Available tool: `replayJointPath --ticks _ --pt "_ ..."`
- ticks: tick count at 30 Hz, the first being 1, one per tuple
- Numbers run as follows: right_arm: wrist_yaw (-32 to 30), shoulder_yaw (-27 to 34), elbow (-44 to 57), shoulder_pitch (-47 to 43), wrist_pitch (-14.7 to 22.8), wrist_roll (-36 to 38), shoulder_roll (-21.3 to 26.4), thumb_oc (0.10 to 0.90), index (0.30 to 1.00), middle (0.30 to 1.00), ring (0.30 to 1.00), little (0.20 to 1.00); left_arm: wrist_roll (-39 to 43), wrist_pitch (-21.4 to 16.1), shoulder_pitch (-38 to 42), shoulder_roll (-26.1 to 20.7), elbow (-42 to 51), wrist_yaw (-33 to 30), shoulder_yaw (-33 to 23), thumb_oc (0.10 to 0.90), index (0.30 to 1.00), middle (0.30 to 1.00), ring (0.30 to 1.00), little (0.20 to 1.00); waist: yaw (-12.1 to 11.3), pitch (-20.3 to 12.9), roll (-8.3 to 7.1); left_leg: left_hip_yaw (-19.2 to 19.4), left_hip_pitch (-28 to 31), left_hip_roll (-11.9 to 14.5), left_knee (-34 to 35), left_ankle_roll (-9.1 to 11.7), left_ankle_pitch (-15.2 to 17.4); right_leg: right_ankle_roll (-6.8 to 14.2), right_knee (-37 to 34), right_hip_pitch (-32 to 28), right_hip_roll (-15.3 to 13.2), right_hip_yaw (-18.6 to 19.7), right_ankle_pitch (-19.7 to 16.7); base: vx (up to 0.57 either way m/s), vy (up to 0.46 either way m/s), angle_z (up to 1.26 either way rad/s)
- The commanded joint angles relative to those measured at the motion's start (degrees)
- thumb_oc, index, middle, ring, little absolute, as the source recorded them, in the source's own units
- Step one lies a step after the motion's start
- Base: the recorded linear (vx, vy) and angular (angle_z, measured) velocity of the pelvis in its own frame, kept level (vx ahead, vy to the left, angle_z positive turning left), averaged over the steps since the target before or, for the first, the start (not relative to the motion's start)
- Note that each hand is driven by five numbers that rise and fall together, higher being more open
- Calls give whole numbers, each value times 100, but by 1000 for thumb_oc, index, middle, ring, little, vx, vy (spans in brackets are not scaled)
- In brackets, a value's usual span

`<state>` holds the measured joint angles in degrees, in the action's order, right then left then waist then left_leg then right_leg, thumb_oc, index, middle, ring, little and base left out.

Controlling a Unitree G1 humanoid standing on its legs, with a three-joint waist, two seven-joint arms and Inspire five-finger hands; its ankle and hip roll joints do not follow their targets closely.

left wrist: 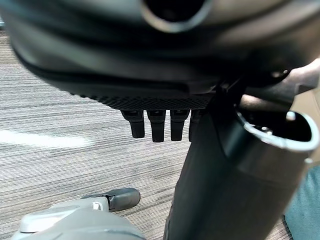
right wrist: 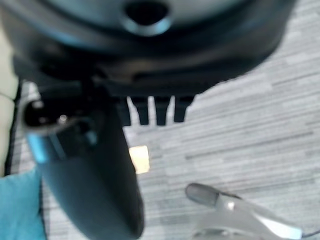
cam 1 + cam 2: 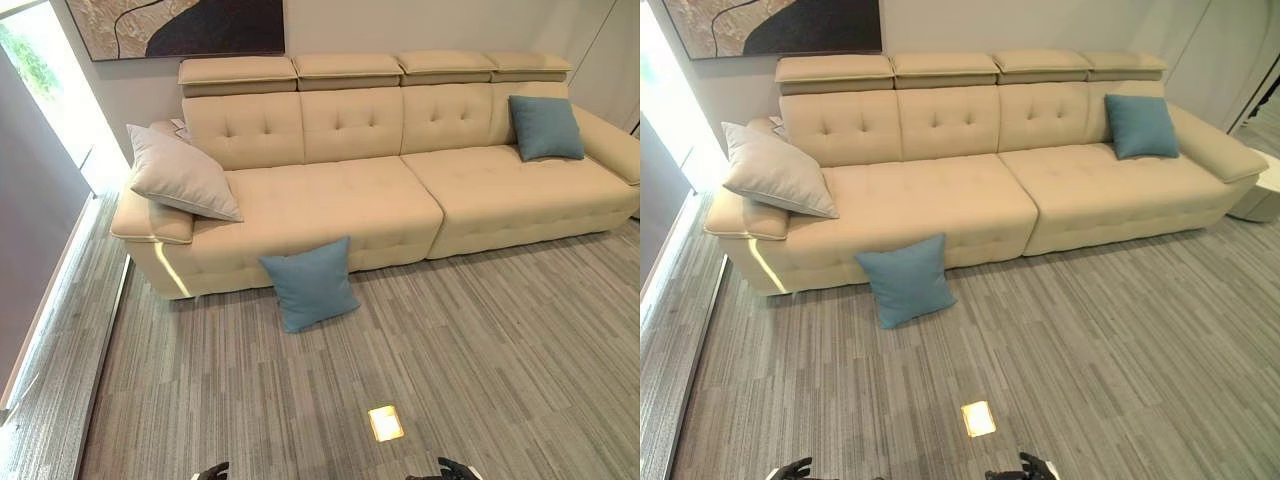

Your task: Pick up all the scattered cushions and arrange them neatly on the sofa.

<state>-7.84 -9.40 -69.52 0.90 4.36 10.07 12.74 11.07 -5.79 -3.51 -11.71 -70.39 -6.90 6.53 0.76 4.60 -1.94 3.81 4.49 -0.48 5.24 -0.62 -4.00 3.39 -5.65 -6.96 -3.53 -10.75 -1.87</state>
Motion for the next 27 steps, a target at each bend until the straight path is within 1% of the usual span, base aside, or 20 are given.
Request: replayJointPath --ticks 1,8,11,14,17,19,20,21,22,23,24,25,26,27 --pt "-221 -52 -219 -401 116 -44 155 800 900 900 900 900 -104 -24 441 13 -348 -76 115 800 900 900 900 900 -134 195 21 120 291 158 -24 326 703 396 65 -3 -142 -376 239 0 0 0" --pt "-220 -46 -121 -397 124 -18 152 800 900 900 900 900 -43 -24 438 9 -321 -79 99 800 900 900 900 900 -123 194 20 97 307 159 -24 324 713 378 65 -49 -121 -378 273 0 0 0" --pt "-224 -75 -125 -407 108 -44 165 800 900 900 900 900 -70 -11 476 -16 -312 -101 153 800 900 900 900 900 -91 229 25 51 314 172 -24 314 712 314 106 -80 -91 -393 270 -2 -40 2" --pt "-210 -85 -78 -428 102 -46 185 800 900 900 900 900 -20 -21 534 -39 -270 -113 178 800 900 900 900 900 -68 311 52 -2 238 206 -24 313 659 239 410 144 -67 -380 382 -40 -28 10" --pt "-200 -76 -50 -427 106 -22 181 800 900 900 900 900 62 -44 562 -36 -226 -115 192 800 900 900 900 900 -56 332 47 -49 177 240 -25 332 574 188 472 200 -37 -356 447 -11 -45 18" --pt "-207 -52 -15 -446 140 42 182 800 900 900 900 900 178 -78 643 -32 -132 -113 253 800 900 900 900 900 -49 459 -33 -112 -177 239 -568 361 646 96 492 236 -29 -292 483 -97 -97 15" --pt "-223 -27 74 -446 183 113 213 800 900 900 900 900 218 -92 732 -39 -50 -100 312 800 900 900 900 900 -47 594 -125 -127 -592 171 -1273 458 742 3 441 231 -27 -266 511 -132 -138 22" --pt "-230 -15 103 -457 192 141 229 800 900 900 900 900 252 -101 777 -34 -19 -103 326 800 900 900 900 900 -56 678 -166 -113 -820 175 -1660 524 716 -42 406 203 -33 -270 526 -109 -131 60" --pt "-243 -9 113 -484 205 171 254 800 900 900 900 900 286 -94 823 -31 -6 -108 343 800 900 900 900 900 -63 739 -181 -155 -1097 200 -2081 575 623 -85 365 169 -23 -299 525 -37 -79 83" --pt "-254 0 107 -496 208 194 262 800 900 900 900 900 307 -93 832 -25 -21 -114 330 800 900 900 900 900 -77 763 -197 -130 -1253 223 -2297 597 531 -110 326 121 -15 -317 535 14 -56 83" --pt "-256 10 101 -503 203 212 271 800 900 900 900 900 341 -98 838 -16 -44 -131 317 800 900 900 900 900 -89 774 -204 -114 -1417 258 -2377 594 452 -111 259 70 -1 -359 554 70 -28 46" --pt "-261 0 94 -502 197 207 282 800 900 900 900 900 347 -91 839 -17 -55 -141 309 800 900 900 900 900 -104 753 -221 -36 -1546 291 -2272 565 464 -99 207 34 6 -409 575 113 1 10" --pt "-261 -7 87 -506 185 201 291 800 900 900 900 900 334 -79 830 -30 -71 -132 291 800 900 900 900 900 -120 724 -249 51 -1634 309 -2095 527 498 -73 170 14 5 -424 587 165 32 -1" --pt "-269 -17 96 -490 187 195 292 800 900 900 900 900 318 -71 806 -48 -93 -131 271 800 900 900 900 900 -143 683 -270 135 -1705 325 -1840 482 451 -48 131 -11 23 -435 596 182 57 21"
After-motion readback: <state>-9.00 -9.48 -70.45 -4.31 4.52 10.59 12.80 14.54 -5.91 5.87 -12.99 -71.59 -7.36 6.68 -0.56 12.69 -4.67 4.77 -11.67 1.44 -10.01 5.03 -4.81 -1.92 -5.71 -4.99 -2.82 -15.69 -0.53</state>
